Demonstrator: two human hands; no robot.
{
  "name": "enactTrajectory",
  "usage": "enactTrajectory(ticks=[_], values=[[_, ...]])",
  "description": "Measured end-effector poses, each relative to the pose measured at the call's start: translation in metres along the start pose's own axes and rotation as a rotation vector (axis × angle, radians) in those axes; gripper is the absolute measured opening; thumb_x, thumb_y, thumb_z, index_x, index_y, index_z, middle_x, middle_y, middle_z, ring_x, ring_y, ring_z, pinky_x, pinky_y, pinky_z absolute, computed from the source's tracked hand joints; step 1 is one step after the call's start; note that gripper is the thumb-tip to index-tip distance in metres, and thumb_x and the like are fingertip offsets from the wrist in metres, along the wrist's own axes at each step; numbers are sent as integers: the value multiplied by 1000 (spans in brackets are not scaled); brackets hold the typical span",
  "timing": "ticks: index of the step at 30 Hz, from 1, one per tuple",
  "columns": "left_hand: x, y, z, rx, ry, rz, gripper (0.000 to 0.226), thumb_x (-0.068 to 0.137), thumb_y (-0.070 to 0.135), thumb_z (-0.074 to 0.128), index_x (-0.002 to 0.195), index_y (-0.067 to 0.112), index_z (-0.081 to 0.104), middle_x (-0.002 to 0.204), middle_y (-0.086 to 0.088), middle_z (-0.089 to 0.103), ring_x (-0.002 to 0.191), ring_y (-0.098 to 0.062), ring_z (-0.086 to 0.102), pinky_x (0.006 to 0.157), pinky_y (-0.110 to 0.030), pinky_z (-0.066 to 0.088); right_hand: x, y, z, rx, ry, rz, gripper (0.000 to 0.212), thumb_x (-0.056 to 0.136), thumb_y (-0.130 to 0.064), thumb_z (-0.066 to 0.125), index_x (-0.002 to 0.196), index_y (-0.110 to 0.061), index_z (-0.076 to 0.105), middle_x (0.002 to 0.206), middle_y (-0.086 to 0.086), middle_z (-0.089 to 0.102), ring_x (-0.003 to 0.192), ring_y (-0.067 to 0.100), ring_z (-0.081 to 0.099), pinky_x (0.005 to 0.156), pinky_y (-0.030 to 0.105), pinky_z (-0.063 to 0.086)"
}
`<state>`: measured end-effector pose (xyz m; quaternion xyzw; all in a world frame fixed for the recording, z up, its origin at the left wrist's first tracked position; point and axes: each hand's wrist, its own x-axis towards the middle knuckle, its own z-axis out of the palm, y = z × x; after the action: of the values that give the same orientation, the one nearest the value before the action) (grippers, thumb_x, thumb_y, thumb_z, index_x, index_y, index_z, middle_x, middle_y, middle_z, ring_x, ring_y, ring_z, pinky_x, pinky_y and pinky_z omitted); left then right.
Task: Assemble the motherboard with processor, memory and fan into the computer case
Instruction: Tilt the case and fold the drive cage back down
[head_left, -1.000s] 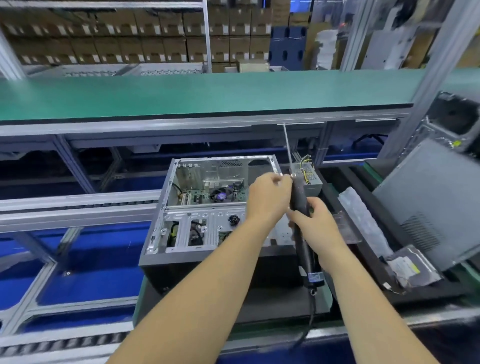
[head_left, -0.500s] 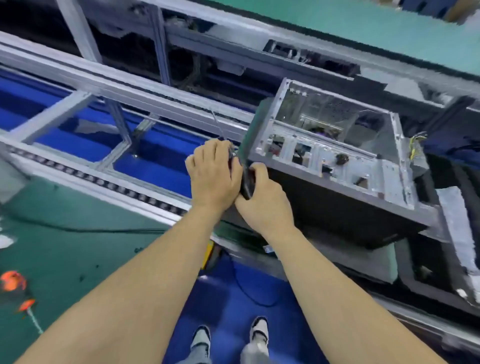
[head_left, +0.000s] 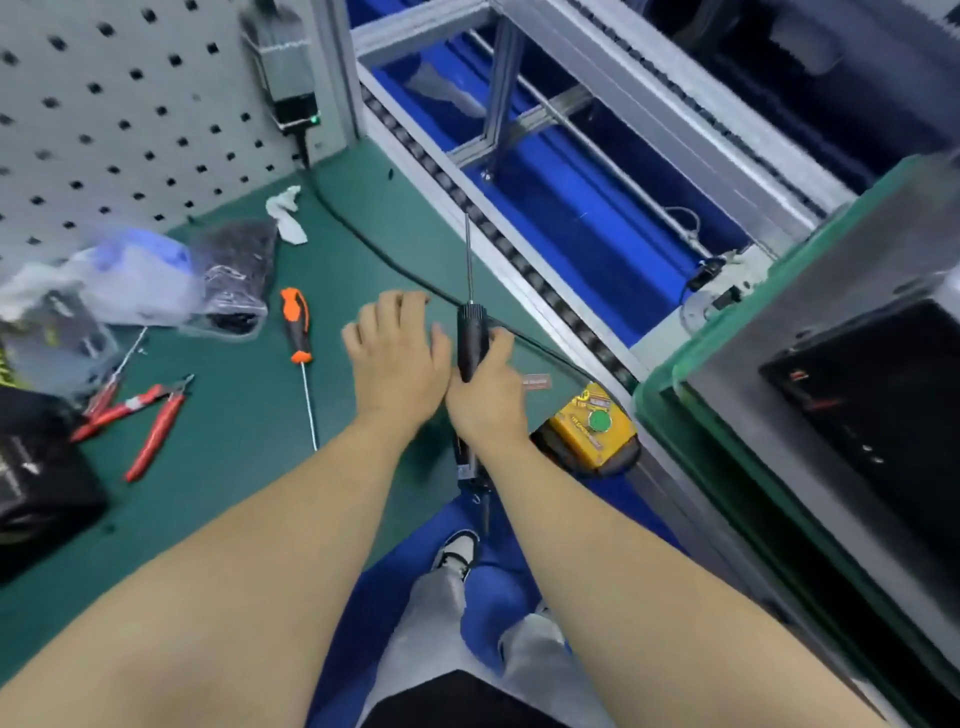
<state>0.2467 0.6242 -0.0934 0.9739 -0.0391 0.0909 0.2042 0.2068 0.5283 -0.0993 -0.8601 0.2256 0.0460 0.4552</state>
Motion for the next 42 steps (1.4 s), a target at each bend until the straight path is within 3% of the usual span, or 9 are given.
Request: enactTrajectory(ticks=[11, 16, 19, 26, 30, 34, 37, 39, 42], values=[[-4, -75, 0, 23, -29, -178, 32, 94, 27, 51, 123, 13, 53, 124, -10, 53, 110, -33, 45, 94, -47, 30, 3, -23, 73, -16, -142, -75, 50, 100, -46, 54, 142, -28, 34, 104, 11, 63, 90, 33, 63, 77, 48, 57], [7, -63, 5, -5, -61, -145, 35, 92, 31, 47, 123, 14, 54, 123, -8, 53, 111, -32, 46, 95, -47, 31, 7, -21, 71, -28, -178, -41, 41, 105, -37, 47, 143, -26, 37, 108, 10, 64, 93, 29, 63, 80, 46, 56], [20, -42, 7, -45, -71, -104, 28, 93, 27, 52, 117, 14, 57, 117, -8, 56, 108, -32, 47, 94, -46, 31, 16, -21, 45, -58, -232, -19, 25, 101, -24, 51, 125, -15, 52, 104, 10, 65, 92, 28, 63, 79, 47, 56], [92, 141, -11, -353, -121, 171, 29, 95, 23, 40, 68, 15, 45, 71, 0, 52, 83, -30, 48, 78, -43, 37, 45, -42, -140, 73, 100, -59, 16, 85, 2, 48, 83, -8, 60, 73, 6, 62, 63, 16, 43, 55, 28, 39], [112, 314, -42, -629, -112, 363, 31, 95, 23, 39, 70, 7, 47, 66, -8, 51, 77, -34, 48, 66, -46, 40, 47, -51, -299, 87, 409, -132, 28, 80, 9, 44, 84, -10, 63, 77, 0, 66, 69, 12, 56, 53, 20, 41], [87, 466, -61, -763, -140, 500, 27, 97, 24, 42, 79, 8, 53, 78, -7, 59, 79, -34, 53, 68, -48, 46, 29, -16, -444, 31, 721, -182, 28, 85, 2, 48, 89, -18, 68, 80, -8, 68, 74, 2, 59, 60, 13, 42], [52, 535, -45, -463, -203, 593, 28, 97, 35, 41, 109, 16, 58, 108, -7, 61, 100, -33, 55, 83, -46, 48, 20, 45, -528, -138, 855, -80, 20, 93, -8, 54, 104, -13, 70, 97, 3, 71, 86, 11, 59, 74, 30, 45], [34, 554, -21, -148, -294, 606, 51, 97, 45, 40, 143, 22, 39, 139, -10, 46, 123, -35, 45, 99, -47, 41, 19, 94, -573, -235, 837, 52, 31, 97, -17, 54, 126, -15, 64, 119, 8, 65, 103, 23, 59, 82, 34, 46], [28, 553, 16, 39, -392, 472, 68, 100, 53, 34, 156, 23, 12, 158, -14, 24, 138, -40, 31, 107, -53, 32, 30, 157, -623, -461, 713, 247, 50, 103, -37, 50, 149, -17, 46, 143, 13, 52, 129, 34, 48, 102, 44, 45]])
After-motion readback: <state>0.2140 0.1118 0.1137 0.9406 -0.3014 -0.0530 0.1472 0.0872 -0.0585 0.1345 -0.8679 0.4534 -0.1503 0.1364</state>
